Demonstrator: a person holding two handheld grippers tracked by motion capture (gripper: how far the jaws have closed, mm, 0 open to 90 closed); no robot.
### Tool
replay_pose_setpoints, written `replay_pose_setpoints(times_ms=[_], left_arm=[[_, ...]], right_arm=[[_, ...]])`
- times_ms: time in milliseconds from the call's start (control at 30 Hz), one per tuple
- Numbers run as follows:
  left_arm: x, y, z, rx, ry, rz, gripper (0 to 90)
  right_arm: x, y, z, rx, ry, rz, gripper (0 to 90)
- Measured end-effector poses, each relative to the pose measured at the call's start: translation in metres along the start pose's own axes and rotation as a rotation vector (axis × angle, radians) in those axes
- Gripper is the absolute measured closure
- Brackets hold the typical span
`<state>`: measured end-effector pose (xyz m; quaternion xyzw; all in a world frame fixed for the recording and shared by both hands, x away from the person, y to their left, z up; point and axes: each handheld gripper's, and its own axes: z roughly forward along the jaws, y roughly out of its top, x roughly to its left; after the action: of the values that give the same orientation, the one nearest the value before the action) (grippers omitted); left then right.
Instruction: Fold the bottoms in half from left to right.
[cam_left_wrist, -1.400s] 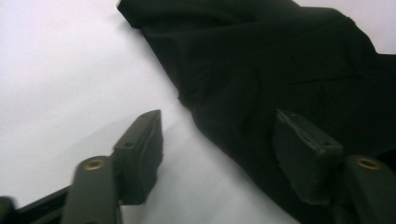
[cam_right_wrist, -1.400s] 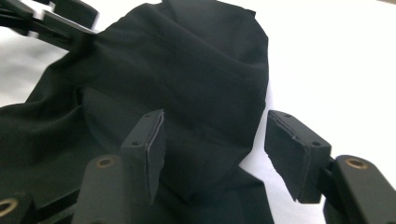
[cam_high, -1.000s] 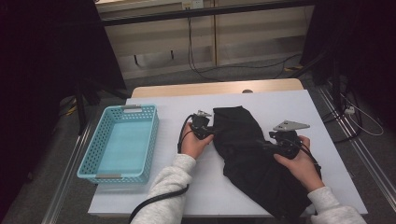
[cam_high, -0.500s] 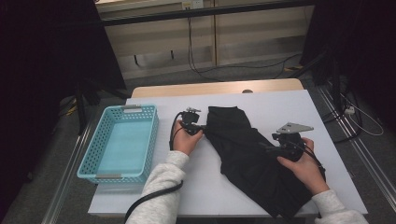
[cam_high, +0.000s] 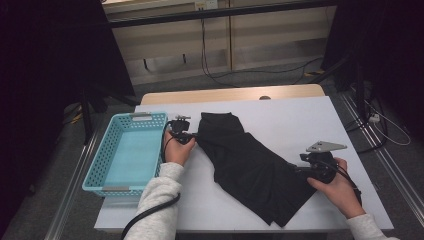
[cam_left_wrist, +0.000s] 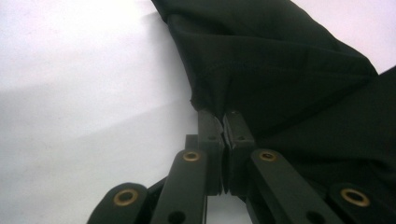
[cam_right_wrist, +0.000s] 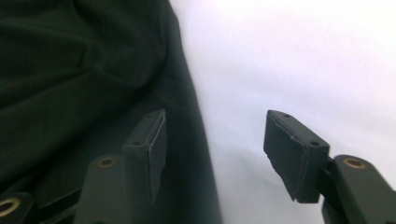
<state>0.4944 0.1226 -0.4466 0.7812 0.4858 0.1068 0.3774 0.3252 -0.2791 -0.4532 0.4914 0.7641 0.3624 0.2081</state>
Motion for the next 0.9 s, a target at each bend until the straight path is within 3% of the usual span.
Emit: replay_pose_setpoints(times_ms=[167,200,233,267,333,367,467,567,600,700,733,767,900], left_arm=[[-0.002,-0.002,-0.001,-0.005,-0.001,0.005,87.7],[-0.002,-0.002,-0.001,-0.008,0.0,0.004,87.7],[-0.001,-0.003,-0.001,-0.008,-0.003,0.002,87.7],[-0.001,-0.003,-0.001,-0.008,-0.006,-0.002,87.7],[-0.001,-0.004,-0.001,-0.009,-0.007,-0.002,87.7],[-0.001,-0.004,-0.001,-0.007,-0.006,0.003,87.6],[-0.002,-0.003,-0.002,-0.007,-0.007,0.002,87.6],[-0.004,-0.004,-0.003,0.008,-0.024,0.006,87.7],[-0.005,-0.004,-0.003,0.008,-0.035,0.001,87.7],[-0.011,-0.006,-0.004,0.015,-0.044,0.021,87.7],[-0.012,-0.007,-0.004,0.011,-0.04,0.027,87.6],[-0.012,-0.008,-0.004,0.01,-0.039,0.026,87.6],[-0.01,-0.01,-0.003,0.004,-0.041,0.02,87.2]], right_arm=[[0.0,-0.012,0.002,0.072,0.01,0.015,52.6],[0.0,-0.014,0.001,0.058,0.005,0.015,55.1],[0.0,-0.015,0.0,0.056,0.002,0.013,60.2],[0.001,-0.015,-0.001,0.058,0.012,0.007,71.7],[0.002,-0.016,-0.002,0.067,0.067,0.02,86.3],[0.002,-0.016,-0.002,0.073,0.083,0.017,89.6],[-0.001,-0.014,-0.003,0.082,0.077,0.006,90.0],[-0.013,-0.014,-0.008,0.088,0.054,0.007,90.0],[-0.021,-0.015,-0.01,0.088,0.013,0.006,90.0],[-0.039,-0.016,-0.01,0.067,-0.02,0.021,88.4],[-0.041,-0.017,-0.009,0.061,-0.028,0.019,84.4],[-0.041,-0.017,-0.009,0.06,-0.05,0.025,74.3],[-0.025,-0.012,-0.01,0.048,-0.036,0.005,62.2]])
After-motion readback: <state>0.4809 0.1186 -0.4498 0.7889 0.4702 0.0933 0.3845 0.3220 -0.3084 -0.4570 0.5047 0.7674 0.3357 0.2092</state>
